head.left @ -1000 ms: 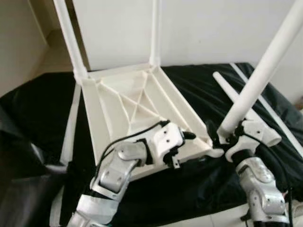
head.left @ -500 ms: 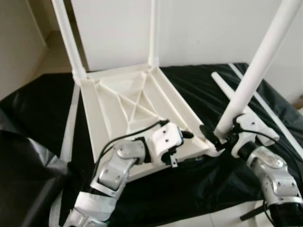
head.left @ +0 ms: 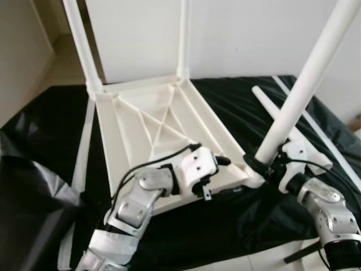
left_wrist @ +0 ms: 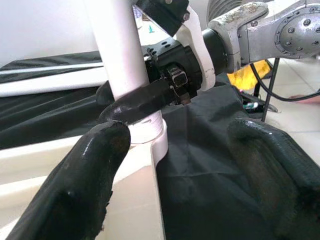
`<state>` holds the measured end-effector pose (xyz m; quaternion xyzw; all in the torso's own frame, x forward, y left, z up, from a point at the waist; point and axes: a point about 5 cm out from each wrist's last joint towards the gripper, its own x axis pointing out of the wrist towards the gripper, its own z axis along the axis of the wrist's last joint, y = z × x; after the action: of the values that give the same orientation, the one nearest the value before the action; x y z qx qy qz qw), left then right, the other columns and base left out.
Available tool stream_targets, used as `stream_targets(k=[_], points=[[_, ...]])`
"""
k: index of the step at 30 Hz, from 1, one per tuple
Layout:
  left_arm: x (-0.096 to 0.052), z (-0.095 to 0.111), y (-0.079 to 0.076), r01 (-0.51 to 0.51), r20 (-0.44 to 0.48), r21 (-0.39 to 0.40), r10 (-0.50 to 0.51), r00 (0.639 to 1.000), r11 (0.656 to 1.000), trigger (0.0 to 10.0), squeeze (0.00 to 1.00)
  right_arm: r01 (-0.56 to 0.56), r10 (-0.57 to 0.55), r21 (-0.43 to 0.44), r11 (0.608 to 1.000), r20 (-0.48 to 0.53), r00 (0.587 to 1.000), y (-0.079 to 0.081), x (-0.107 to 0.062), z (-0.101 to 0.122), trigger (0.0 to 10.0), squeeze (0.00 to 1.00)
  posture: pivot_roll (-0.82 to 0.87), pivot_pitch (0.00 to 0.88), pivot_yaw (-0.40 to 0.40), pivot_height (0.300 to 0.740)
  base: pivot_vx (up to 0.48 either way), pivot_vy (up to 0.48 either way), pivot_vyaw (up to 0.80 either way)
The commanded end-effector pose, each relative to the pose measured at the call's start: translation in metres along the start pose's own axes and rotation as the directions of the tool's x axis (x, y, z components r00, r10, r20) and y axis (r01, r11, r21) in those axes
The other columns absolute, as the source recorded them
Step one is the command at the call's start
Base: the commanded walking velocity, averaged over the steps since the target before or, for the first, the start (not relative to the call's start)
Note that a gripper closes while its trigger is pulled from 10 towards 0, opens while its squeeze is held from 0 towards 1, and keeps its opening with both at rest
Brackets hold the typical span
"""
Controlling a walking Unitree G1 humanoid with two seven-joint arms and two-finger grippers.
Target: Building children table
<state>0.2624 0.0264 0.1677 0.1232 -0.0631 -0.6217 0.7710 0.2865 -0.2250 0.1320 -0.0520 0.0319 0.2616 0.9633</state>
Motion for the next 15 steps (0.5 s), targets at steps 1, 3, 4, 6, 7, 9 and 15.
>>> stream_targets(k=[1, 3, 4, 6, 7, 9, 15], points=[[-0.004, 0.001, 0.004, -0.081, 0.000, -0.005, 0.081, 0.997, 0.997, 10.0, 0.00, 0.027, -0.024, 0.056, 0.998, -0.037, 0.999, -0.002, -0.006, -0.011, 10.0, 0.00, -0.04, 0.000, -0.057, 0.740, 0.000, 0.000, 0.00], [-0.005, 0.000, 0.004, -0.083, -0.005, -0.008, 0.083, 0.997, 0.997, 10.0, 0.00, 0.058, -0.056, 0.083, 0.995, -0.031, 0.998, 0.001, -0.007, -0.011, 10.0, 0.00, -0.04, 0.000, -0.054, 0.740, 0.000, 0.000, 0.00], [-0.005, 0.000, 0.004, -0.083, -0.005, -0.008, 0.083, 0.997, 0.997, 10.0, 0.00, 0.058, -0.056, 0.083, 0.995, -0.031, 0.998, 0.001, -0.007, -0.011, 10.0, 0.00, -0.04, 0.000, -0.054, 0.740, 0.000, 0.000, 0.00], [-0.005, -0.001, 0.004, -0.082, -0.011, -0.012, 0.082, 0.997, 0.997, 10.0, 0.00, 0.140, -0.137, 0.049, 0.989, -0.057, 0.989, 0.001, -0.005, -0.013, 10.0, 0.00, -0.04, 0.000, -0.048, 0.740, 0.000, 0.000, 0.00], [-0.005, -0.001, 0.004, -0.081, -0.014, -0.013, 0.081, 0.997, 0.997, 10.0, 0.00, 0.177, -0.175, 0.023, 0.984, -0.071, 0.982, 0.000, -0.004, -0.015, 10.0, 0.00, -0.04, 0.000, -0.047, 0.740, 0.000, 0.000, 0.00], [-0.005, -0.002, 0.003, -0.080, -0.017, -0.013, 0.080, 0.997, 0.997, 10.0, 0.00, 0.224, -0.222, 0.009, 0.975, -0.094, 0.970, -0.002, -0.003, -0.017, 10.0, 0.00, -0.04, 0.000, -0.043, 0.740, 0.000, 0.000, 0.00], [-0.004, 0.002, 0.004, -0.089, 0.002, -0.021, 0.089, 0.996, 0.996, 10.0, 0.00, 0.438, -0.425, 0.087, 0.895, -0.133, 0.895, 0.002, 0.000, -0.023, 10.0, 0.00, -0.05, 0.000, -0.032, 0.740, 0.000, 0.000, 0.00]])
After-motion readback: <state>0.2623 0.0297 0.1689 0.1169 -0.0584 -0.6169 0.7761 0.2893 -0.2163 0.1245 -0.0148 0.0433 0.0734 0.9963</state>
